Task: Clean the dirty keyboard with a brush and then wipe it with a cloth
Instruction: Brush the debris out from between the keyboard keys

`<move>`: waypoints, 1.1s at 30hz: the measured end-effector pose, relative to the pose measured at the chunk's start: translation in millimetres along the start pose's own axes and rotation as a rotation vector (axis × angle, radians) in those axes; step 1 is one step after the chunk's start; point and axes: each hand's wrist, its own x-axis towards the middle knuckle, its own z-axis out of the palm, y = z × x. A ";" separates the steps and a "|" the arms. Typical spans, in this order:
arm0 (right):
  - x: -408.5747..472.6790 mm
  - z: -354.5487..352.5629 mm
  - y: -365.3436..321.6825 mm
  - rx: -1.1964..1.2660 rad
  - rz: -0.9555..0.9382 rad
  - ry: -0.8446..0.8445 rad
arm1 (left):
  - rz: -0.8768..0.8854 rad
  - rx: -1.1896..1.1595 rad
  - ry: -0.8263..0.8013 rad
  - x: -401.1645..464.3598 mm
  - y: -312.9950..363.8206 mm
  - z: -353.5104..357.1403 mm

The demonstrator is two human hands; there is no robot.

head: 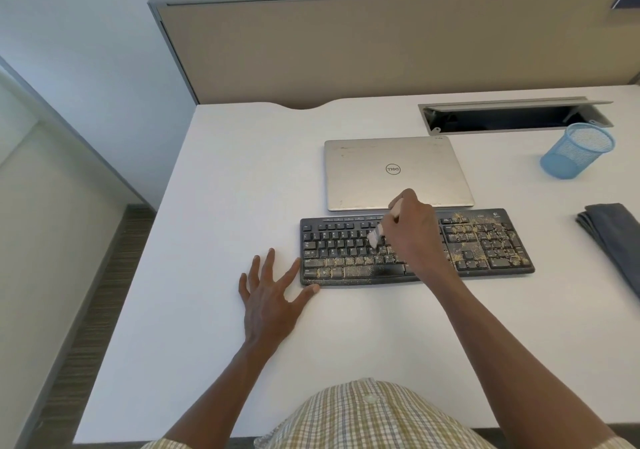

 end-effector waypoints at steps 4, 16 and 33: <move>-4.8 4.1 0.9 0.003 -0.007 0.000 | 0.001 0.001 0.001 -0.3 0.2 0.1; -2.0 -3.0 -2.0 0.023 -0.298 -0.275 | 0.000 -0.011 0.009 -0.2 -0.7 1.5; -3.5 -25.0 4.7 -0.126 -0.264 -0.256 | 0.002 -0.006 0.002 -0.8 0.7 -1.0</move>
